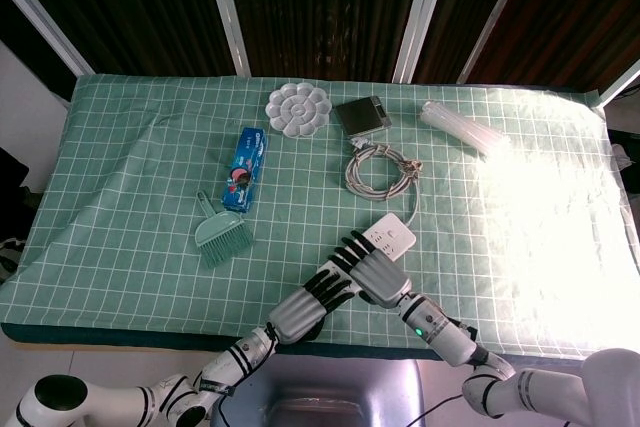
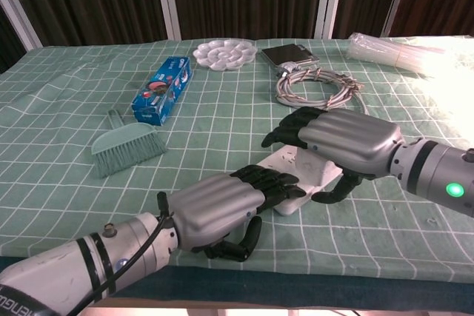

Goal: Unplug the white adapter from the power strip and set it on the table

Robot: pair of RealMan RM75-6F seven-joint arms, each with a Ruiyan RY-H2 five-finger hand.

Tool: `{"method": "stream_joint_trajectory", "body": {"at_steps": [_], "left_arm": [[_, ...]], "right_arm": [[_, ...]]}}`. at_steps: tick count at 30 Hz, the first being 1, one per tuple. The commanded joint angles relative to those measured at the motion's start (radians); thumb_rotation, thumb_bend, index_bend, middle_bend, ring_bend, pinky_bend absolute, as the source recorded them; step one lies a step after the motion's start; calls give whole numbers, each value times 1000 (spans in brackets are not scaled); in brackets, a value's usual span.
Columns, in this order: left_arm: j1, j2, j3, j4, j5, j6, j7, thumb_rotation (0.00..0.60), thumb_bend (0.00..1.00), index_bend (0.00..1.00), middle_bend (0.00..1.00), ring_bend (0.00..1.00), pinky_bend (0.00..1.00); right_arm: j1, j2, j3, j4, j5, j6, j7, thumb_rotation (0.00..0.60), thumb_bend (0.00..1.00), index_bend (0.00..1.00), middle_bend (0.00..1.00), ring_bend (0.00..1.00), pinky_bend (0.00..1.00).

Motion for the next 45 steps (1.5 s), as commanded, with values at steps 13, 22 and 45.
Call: {"method": "stream_joint_trajectory", "body": {"at_steps": [13,22,45], "left_arm": [[-1,5,6,4,-5,-1,3,499,860,0,0,0,7],[-1,3,11,5,-7,-3,7,501,860,0,0,0,8],[-1,-6,19,13,-5,-4,11,502,861,0,0,0,9]], "right_arm": [[3,26,-7,-25,15,-6,-27,600,428,291,257,127,167],[2,44,-6,-45,39,-18,-53,600,434,286,257,127,167],[-2,36,-13,-42,33,5,-37,600,461,633,478,383,407]]}}
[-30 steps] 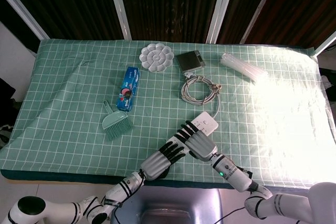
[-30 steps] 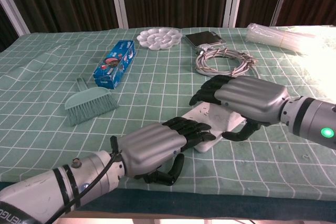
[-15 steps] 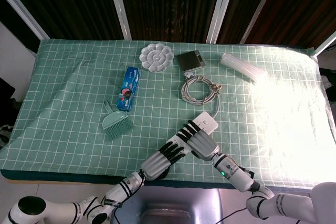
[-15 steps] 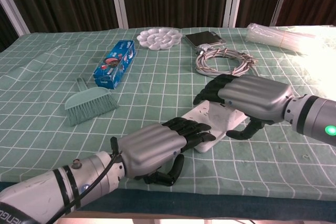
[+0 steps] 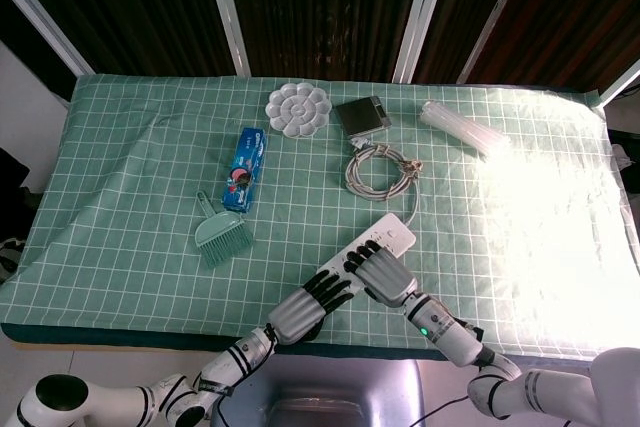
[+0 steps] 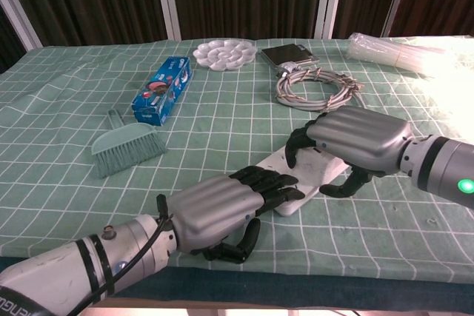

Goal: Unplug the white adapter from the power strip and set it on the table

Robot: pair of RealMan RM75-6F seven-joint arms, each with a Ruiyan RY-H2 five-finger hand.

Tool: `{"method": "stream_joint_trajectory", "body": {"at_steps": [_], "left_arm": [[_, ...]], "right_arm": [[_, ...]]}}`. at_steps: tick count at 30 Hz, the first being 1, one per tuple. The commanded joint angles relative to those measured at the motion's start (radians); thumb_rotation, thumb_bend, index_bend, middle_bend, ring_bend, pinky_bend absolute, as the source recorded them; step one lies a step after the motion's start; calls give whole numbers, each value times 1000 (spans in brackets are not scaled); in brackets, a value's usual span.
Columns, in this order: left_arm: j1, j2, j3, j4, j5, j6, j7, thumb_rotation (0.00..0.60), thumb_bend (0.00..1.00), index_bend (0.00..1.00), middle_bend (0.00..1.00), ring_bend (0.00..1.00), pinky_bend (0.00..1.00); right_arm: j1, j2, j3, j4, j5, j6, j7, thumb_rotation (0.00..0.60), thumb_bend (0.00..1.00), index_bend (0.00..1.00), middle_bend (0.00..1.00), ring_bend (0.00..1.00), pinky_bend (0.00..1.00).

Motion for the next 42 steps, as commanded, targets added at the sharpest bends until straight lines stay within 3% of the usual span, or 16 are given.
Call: {"method": "stream_joint_trajectory", "body": {"at_steps": [1,13,31,37,42], "left_arm": [[0,-1,1,2,-1,-2,0,501,860,0,0,0,9],[1,-9,6,13,1,-4,-3,505,861,0,0,0,9],[0,-17,4,24,0,-7,0,501,861,0,0,0,9],[1,-4,0,16,7,7,-5,501,860,0,0,0,11],[4,32,-3,-10,42,57,-25,497,862,0,0,0,13]], "right_arm": [[-2,-1,-1,0,-5,7,3,600,461,649,490,396,419],[-18,-18,-9,20,-40,62,42,600,473,805,605,524,509],[-43,-10,-16,31,-120,177,138,600,473,864,645,572,541],[-68,53,-22,-31,-158,246,135,600,473,864,645,572,541],[-106,162,-50,-100,-168,268,47,600,473,856,645,573,541]]}}
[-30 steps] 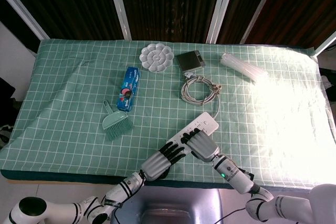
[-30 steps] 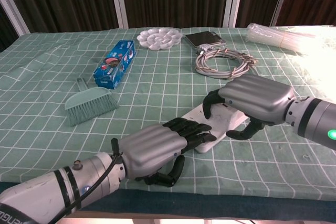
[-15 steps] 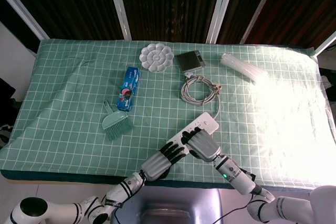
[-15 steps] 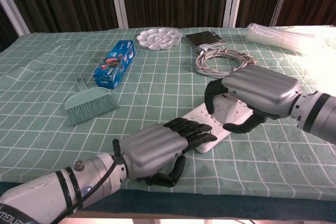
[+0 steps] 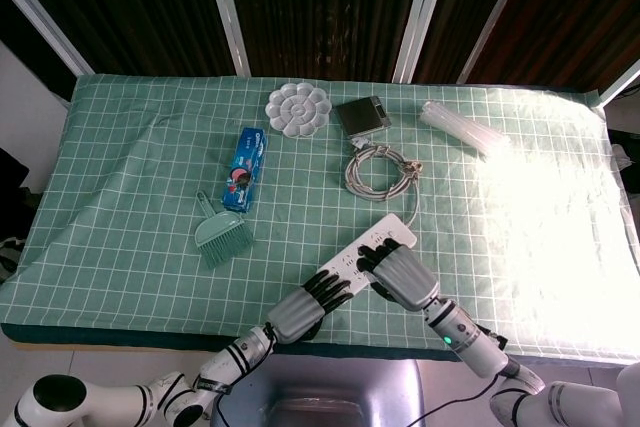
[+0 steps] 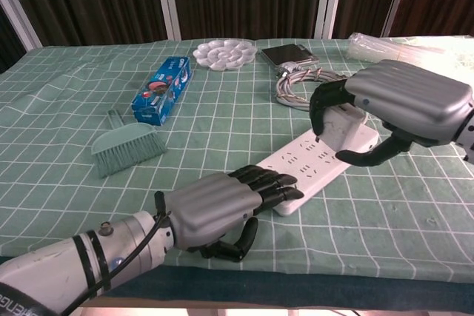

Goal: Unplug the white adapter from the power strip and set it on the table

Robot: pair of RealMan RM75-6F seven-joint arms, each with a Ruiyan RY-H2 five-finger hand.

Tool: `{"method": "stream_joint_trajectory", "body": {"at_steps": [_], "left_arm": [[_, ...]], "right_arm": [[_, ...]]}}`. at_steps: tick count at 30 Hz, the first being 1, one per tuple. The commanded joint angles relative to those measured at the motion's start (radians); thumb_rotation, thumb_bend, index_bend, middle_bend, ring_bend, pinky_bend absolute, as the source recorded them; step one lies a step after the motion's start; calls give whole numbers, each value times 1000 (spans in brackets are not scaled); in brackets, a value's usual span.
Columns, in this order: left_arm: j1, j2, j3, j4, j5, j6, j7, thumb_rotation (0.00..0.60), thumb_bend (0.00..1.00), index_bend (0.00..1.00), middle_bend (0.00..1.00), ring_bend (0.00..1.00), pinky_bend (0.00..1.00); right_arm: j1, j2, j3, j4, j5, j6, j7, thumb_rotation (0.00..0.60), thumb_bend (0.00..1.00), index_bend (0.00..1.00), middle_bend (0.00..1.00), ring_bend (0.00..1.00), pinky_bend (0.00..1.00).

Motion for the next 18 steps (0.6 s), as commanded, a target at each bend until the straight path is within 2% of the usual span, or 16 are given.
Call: {"method": "stream_joint_trajectory", "body": {"at_steps": [1,8,13,16,18], "left_arm": [[4,27,-2,-20,23,32,-13,494,863,0,0,0,13],[15,92,-11,-66,31,73,-21,495,863,0,0,0,13],[21,119,-17,-78,27,85,-37,488,854,0,0,0,14],[26,128,-16,-80,28,95,-51,482,800,0,0,0,14],[30,134,-15,-79,31,104,-56,472,748,0,0,0,14]], "right_arm": [[-33,86,-29,-55,-3,3,-82,600,473,853,645,573,542],[-88,227,-89,-95,87,-99,-350,600,473,817,645,570,541],[-104,252,-94,-93,187,-178,-481,600,473,783,645,568,541],[-103,243,-89,-85,232,-216,-532,600,473,727,639,554,542],[-98,237,-87,-80,258,-245,-552,600,473,612,564,489,526]]}}
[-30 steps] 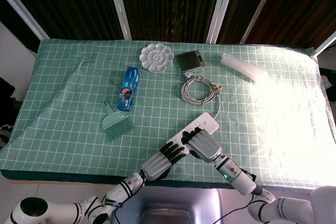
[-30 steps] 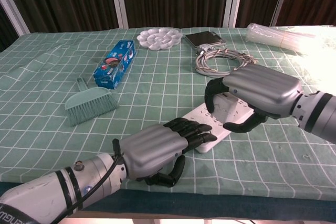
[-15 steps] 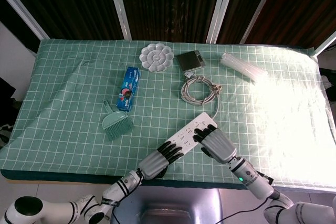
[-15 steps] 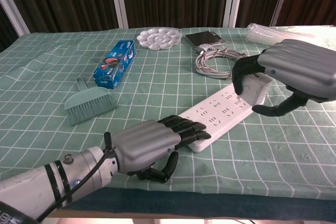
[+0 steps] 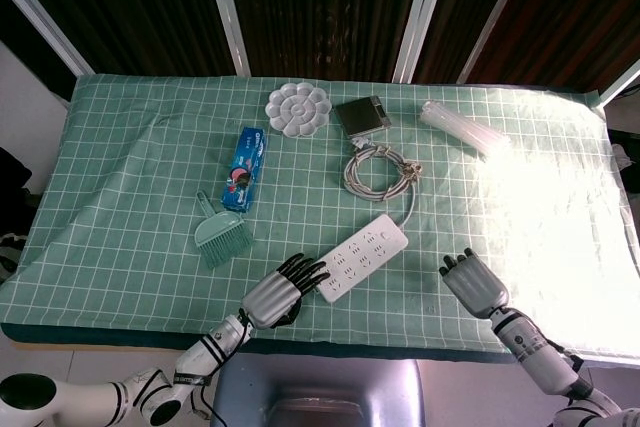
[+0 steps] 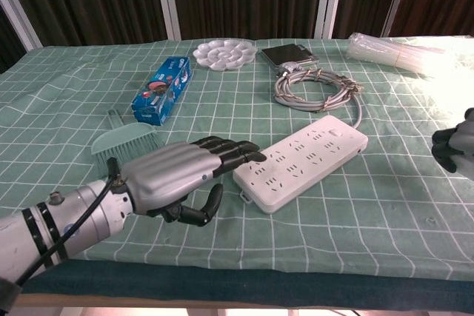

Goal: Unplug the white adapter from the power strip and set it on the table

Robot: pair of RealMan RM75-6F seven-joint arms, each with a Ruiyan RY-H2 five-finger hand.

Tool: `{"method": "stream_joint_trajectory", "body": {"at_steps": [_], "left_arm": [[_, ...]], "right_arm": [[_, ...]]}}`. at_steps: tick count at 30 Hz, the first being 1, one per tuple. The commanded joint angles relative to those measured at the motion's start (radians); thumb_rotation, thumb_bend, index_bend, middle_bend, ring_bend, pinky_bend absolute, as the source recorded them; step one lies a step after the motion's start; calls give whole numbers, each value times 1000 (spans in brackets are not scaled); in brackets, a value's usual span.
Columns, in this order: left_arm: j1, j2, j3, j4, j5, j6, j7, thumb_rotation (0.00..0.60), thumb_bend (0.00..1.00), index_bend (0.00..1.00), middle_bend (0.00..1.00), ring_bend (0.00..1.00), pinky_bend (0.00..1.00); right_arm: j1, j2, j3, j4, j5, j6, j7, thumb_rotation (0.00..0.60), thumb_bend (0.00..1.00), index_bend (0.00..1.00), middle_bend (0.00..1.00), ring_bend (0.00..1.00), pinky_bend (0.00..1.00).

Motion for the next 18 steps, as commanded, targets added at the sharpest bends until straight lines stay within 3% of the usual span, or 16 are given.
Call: {"method": "stream_joint_trajectory", "body": {"at_steps": [1,4,6,10,13,18], "left_arm": [[5,7,1,0,4,12,-7,467,709,0,0,0,14],[12,16,-1,-4,10,30,-15,463,637,0,0,0,14],[16,26,0,-10,16,44,-22,465,616,0,0,0,14],[25,56,6,-30,34,70,-30,460,588,0,0,0,17],[37,102,16,-59,58,102,-18,457,588,0,0,0,22],[101,245,54,-147,90,203,2,448,579,0,0,0,25]], "right_arm": [[2,1,0,1,55,-58,-47,600,471,479,467,410,474],[13,13,6,-30,107,-99,-77,600,387,131,230,211,297],[15,24,9,-52,109,-100,-63,600,308,18,131,124,224],[6,59,7,-96,75,-66,-11,600,224,0,25,20,173],[-8,105,5,-149,49,-29,28,600,189,0,0,0,164],[-90,198,15,-261,-11,150,159,600,182,0,0,0,109]]}}
